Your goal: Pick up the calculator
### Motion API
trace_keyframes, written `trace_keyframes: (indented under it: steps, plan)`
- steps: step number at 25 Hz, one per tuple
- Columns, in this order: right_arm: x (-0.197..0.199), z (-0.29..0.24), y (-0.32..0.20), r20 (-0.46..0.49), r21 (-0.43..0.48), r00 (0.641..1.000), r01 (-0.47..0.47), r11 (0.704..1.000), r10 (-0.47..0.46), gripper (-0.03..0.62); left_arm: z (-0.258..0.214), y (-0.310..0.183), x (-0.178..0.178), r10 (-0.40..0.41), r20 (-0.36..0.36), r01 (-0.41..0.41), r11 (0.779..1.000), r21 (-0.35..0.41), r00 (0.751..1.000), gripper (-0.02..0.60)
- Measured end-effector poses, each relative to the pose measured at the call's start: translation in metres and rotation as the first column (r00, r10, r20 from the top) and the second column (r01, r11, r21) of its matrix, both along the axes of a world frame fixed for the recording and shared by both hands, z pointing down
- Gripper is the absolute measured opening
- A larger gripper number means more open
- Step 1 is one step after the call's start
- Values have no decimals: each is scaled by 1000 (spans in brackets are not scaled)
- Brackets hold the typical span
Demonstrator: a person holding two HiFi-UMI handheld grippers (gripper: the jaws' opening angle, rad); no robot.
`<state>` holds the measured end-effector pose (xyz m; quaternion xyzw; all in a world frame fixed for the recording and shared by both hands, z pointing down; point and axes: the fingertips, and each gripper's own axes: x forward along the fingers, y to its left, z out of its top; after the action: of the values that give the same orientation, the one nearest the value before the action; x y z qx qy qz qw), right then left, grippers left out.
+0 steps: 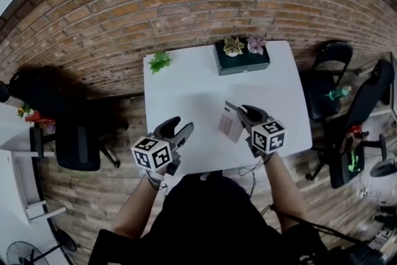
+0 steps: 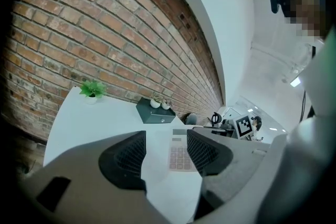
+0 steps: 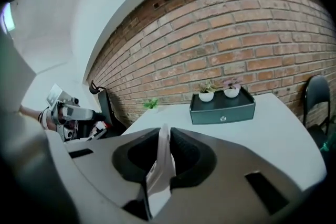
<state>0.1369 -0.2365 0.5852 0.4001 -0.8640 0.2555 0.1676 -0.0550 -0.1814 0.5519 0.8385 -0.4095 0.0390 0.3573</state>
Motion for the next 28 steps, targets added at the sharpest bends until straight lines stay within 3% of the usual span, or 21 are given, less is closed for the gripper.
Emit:
trace_keyframes:
  steps: [9, 16, 28]
  plan:
    - [-4, -73, -2, 99, 121, 995, -28, 992, 16, 57, -13, -6, -4, -12, -15, 12, 1000, 19, 1000, 236]
    - [-2, -116, -1, 206, 160, 977, -81, 984, 47, 57, -15, -5, -12, -36, -33, 36, 999, 13, 999, 224]
    - [10, -158, 5, 382, 121, 919, -157, 980, 100, 55, -17, -8, -16, -48, -53, 48, 999, 11, 997, 209]
